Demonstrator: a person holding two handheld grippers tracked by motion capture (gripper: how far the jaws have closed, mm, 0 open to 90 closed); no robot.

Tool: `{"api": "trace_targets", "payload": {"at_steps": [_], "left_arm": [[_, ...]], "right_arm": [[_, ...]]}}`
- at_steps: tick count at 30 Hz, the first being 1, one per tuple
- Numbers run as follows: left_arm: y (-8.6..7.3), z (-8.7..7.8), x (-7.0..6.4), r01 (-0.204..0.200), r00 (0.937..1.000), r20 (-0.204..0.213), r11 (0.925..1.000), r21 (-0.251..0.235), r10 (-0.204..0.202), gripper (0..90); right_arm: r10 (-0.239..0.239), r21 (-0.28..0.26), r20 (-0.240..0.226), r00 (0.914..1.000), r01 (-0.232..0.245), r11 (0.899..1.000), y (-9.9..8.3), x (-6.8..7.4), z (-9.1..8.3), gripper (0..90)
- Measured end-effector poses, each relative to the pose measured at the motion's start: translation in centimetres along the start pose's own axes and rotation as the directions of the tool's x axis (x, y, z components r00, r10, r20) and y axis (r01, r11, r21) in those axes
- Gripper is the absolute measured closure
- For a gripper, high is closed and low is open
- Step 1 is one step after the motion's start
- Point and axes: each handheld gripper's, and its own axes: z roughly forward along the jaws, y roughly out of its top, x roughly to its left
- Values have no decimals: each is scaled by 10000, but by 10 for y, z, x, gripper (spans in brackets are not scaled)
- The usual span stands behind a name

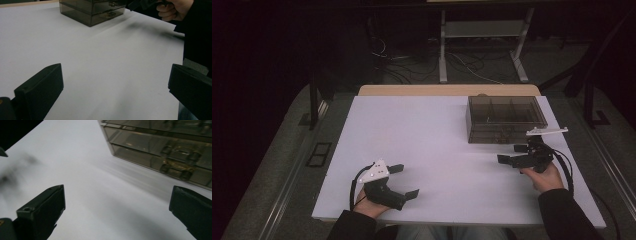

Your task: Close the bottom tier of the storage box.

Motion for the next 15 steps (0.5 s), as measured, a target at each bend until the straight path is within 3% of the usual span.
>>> {"api": "trace_targets", "payload": {"at_steps": [11,15], "left_arm": [[0,-1,0,-21,10000,43,10000,42,21,0],[0,0,0,8,10000,78,10000,62,-9,0]], "right_arm": [[-539,-390,-614,9967,516,9979,-9,18,-4,0],[-744,-369,-629,9952,722,9967,-13,23,-3,0]]}}
